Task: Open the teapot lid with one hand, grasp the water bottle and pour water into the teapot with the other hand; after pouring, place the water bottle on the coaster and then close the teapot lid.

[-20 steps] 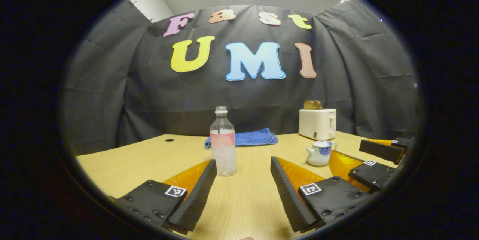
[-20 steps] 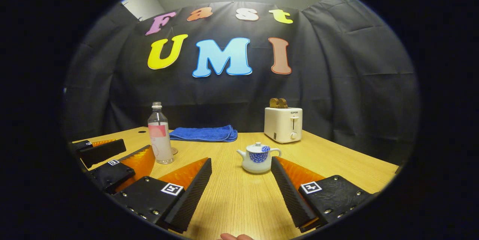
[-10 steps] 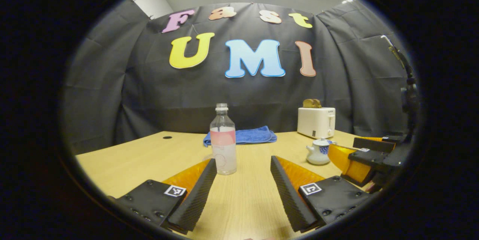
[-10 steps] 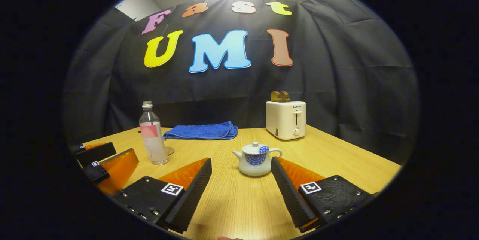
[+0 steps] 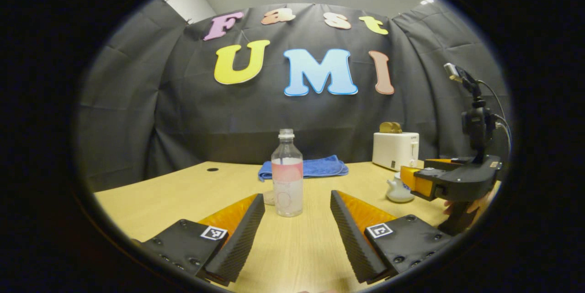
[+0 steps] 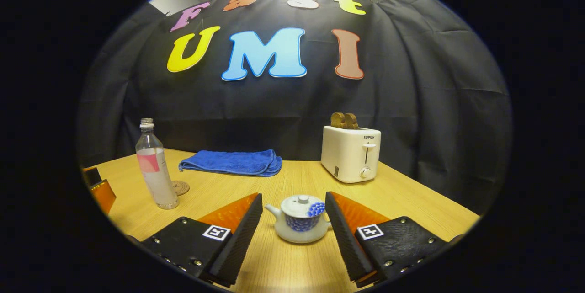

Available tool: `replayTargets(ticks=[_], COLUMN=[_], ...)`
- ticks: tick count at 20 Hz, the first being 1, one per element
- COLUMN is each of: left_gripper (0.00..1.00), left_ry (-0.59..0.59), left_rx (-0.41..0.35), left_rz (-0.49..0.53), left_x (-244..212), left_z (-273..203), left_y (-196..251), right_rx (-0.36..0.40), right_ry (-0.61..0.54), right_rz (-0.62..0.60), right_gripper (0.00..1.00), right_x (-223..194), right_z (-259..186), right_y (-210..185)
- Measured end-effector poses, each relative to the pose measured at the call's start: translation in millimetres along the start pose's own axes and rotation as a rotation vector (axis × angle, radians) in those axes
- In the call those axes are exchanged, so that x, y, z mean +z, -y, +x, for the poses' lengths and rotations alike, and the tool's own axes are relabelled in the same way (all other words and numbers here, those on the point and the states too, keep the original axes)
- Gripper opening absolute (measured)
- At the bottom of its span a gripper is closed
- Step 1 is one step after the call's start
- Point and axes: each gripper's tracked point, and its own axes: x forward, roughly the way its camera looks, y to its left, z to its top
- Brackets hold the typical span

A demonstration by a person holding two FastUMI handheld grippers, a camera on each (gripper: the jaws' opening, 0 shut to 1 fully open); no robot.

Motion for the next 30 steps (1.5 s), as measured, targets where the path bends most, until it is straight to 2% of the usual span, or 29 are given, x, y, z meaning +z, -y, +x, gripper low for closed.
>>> replayTargets(ticks=[4,5,6,8,9,10,13,14,15,16,18,30], left_gripper=[1.00,1.00,1.00,1.00,1.00,1.00,1.00,1.00,1.00,1.00,1.00,1.00], left_ry=[-0.002,-0.003,-0.002,0.004,0.003,0.003,-0.003,-0.005,-0.005,-0.006,-0.008,-0.028], left_rx=[0.008,0.010,0.010,0.010,0.008,0.006,0.001,0.000,0.001,0.002,0.003,-0.002], left_rz=[0.001,-0.002,-0.005,-0.001,0.002,0.004,-0.003,-0.004,-0.003,-0.002,-0.003,-0.013], left_x=[-1,-2,0,1,0,1,-1,-2,-1,-2,-3,-11], left_z=[2,2,3,3,3,3,3,4,4,3,5,11], left_y=[-7,-8,-10,-10,-10,-9,-8,-8,-8,-8,-9,-9], right_rx=[-0.013,-0.023,-0.020,-0.028,-0.026,-0.029,-0.047,-0.030,-0.051,-0.047,-0.039,-0.022], right_ry=[0.014,0.003,-0.007,-0.026,-0.027,-0.032,-0.039,-0.042,-0.039,-0.046,-0.041,-0.007], right_rz=[-0.004,0.003,0.008,0.015,0.021,0.020,0.016,0.013,0.002,0.002,-0.016,-0.032], right_gripper=[0.78,0.68,0.63,0.61,0.47,0.42,0.41,0.42,0.27,0.12,0.16,0.15], right_x=[5,3,0,-6,-6,-7,-10,-11,-9,-10,-11,-2], right_z=[16,21,24,31,30,31,34,35,44,36,39,37], right_y=[3,7,6,9,9,10,13,9,12,13,13,10])
